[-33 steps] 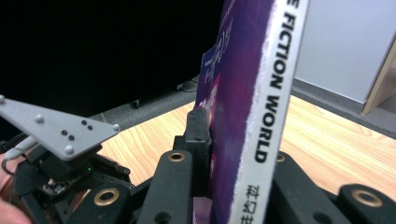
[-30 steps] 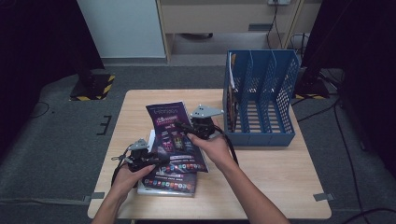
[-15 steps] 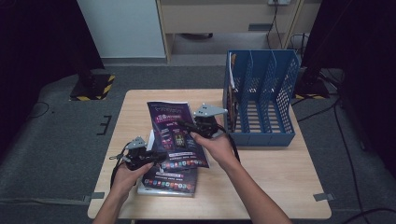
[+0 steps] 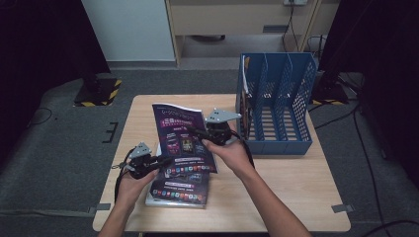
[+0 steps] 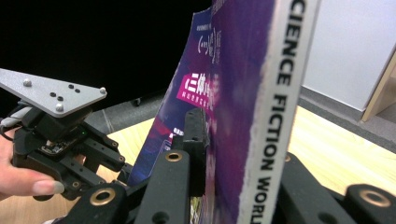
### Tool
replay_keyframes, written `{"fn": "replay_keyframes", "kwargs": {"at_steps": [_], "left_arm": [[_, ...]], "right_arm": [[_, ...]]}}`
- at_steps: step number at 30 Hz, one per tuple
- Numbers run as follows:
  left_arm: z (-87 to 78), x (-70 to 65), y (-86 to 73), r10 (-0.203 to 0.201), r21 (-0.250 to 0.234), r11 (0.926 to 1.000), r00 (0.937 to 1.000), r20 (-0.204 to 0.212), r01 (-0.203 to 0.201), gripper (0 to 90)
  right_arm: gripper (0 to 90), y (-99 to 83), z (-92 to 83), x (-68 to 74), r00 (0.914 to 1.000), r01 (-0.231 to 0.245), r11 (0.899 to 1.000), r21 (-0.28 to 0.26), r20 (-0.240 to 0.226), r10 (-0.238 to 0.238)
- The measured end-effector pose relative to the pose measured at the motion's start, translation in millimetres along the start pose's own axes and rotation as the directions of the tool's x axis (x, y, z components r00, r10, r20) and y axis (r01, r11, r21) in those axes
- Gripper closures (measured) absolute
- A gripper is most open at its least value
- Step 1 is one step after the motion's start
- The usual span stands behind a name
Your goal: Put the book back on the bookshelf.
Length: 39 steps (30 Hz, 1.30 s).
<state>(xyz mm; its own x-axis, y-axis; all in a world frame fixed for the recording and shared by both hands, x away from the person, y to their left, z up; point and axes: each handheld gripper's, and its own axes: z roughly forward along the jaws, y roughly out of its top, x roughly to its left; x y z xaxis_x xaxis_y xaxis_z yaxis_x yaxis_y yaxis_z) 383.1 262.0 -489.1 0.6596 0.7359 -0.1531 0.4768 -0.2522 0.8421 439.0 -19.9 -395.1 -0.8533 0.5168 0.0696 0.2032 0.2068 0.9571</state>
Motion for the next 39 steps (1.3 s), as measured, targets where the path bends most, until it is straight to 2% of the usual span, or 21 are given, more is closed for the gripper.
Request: {"fn": "replay_keyframes", "kwargs": {"at_steps": [7,10,14,18,25,32,39], "left_arm": [[-5.8,2.4,1.8,0.009,-0.026,0.9996,0.9996,-0.029,-0.01,74.7],[-9.3,2.4,3.4,0.032,-0.04,0.9986,0.9973,-0.067,-0.035,75.5],[-12.0,2.8,4.3,0.041,-0.05,0.9977,0.9954,-0.086,-0.046,76.0],[-13.2,3.9,3.8,0.046,-0.058,0.997,0.9962,-0.073,-0.051,76.4],[-13.7,2.5,4.1,0.059,-0.063,0.996,0.9958,-0.07,-0.064,77.2],[-14.2,2.4,3.9,0.068,-0.064,0.9953,0.9953,-0.069,-0.073,77.2],[-14.7,0.7,4.4,0.076,-0.079,0.9935,0.9945,-0.071,-0.082,79.0]], "right_arm": [[78.1,0.3,-1.4,-0.1,1.0,0.004,1.0,-0.008,-0.007,-0.004],[79.5,0.4,-1.7,-0.3,0.9998,0.017,1.0,-0.016,-0.003,-0.017],[79.6,0.6,-2.4,0.1,0.9998,0.017,0.999,-0.027,-0.012,-0.018],[78.5,0.0,-3.3,-0.5,0.9994,0.017,0.999,-0.037,-0.028,-0.018],[73.1,3.4,-4.6,-3.1,0.9987,-0.018,0.998,-0.061,-0.048,0.015],[72.1,7.4,-3.8,-3.6,0.9985,-0.013,0.998,-0.059,-0.053,0.01],[72.0,14.9,-2.6,-5.9,0.9972,-0.025,0.996,-0.088,-0.072,0.019]]}}
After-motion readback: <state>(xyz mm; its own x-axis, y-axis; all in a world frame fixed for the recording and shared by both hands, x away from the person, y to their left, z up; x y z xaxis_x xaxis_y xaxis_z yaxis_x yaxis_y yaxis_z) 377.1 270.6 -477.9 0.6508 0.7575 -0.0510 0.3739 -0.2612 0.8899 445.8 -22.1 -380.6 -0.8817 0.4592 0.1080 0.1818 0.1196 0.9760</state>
